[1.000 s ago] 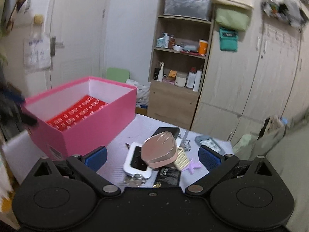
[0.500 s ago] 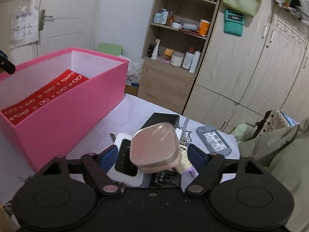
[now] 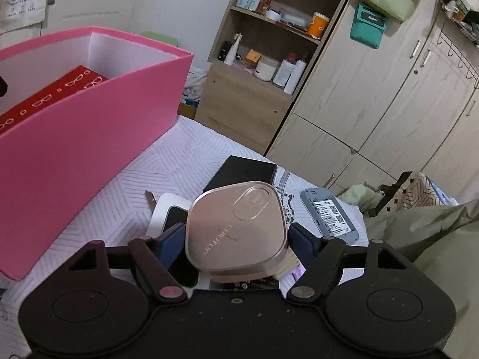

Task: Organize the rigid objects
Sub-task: 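Grasp the rose-gold tracker with the right gripper and lift it, then carry the tracker into the pink box and release it from the right gripper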

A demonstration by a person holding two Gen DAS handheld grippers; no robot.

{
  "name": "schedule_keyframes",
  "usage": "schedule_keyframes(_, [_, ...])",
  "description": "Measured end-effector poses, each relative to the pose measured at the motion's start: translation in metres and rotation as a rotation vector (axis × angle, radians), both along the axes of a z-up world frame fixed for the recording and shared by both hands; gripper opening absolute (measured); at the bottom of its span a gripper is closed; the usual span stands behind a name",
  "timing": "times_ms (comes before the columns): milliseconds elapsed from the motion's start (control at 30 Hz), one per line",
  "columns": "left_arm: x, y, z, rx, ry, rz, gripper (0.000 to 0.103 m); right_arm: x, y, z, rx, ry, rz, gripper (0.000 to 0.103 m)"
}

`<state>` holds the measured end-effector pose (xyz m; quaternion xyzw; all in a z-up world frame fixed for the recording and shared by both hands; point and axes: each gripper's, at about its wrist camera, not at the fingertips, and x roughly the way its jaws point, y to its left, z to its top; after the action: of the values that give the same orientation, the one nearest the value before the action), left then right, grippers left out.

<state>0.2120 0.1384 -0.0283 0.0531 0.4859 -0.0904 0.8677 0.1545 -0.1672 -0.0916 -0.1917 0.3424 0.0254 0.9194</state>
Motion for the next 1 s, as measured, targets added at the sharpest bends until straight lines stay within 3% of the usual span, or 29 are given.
schedule_keyframes(167, [0.003, 0.001, -0.005, -0.005, -0.016, 0.008, 0.017, 0.007, 0.005, -0.008, -0.047, -0.004, 0.006, 0.080])
schedule_keyframes(300, [0.004, 0.001, -0.009, 0.012, -0.040, 0.019, 0.009, 0.008, 0.007, -0.011, -0.059, -0.022, 0.005, 0.080])
schedule_keyframes(567, [0.004, 0.004, -0.009, 0.000, -0.046, 0.034, 0.006, 0.004, -0.008, 0.013, 0.136, -0.037, -0.025, 0.079])
schedule_keyframes(733, [-0.004, -0.005, -0.006, 0.064, -0.101, 0.002, 0.005, 0.003, -0.007, 0.048, 0.255, -0.069, 0.021, 0.079])
schedule_keyframes(800, [-0.006, -0.005, -0.005, 0.048, -0.098, 0.000, 0.006, 0.007, -0.005, 0.069, 0.325, -0.071, 0.072, 0.079])
schedule_keyframes(900, [-0.006, -0.003, -0.004, 0.042, -0.101, 0.008, 0.006, 0.023, 0.000, 0.094, 0.421, -0.028, 0.150, 0.079])
schedule_keyframes(1000, [-0.007, -0.003, -0.004, 0.033, -0.100, 0.009, 0.006, 0.052, 0.013, 0.109, 0.509, 0.074, 0.241, 0.079])
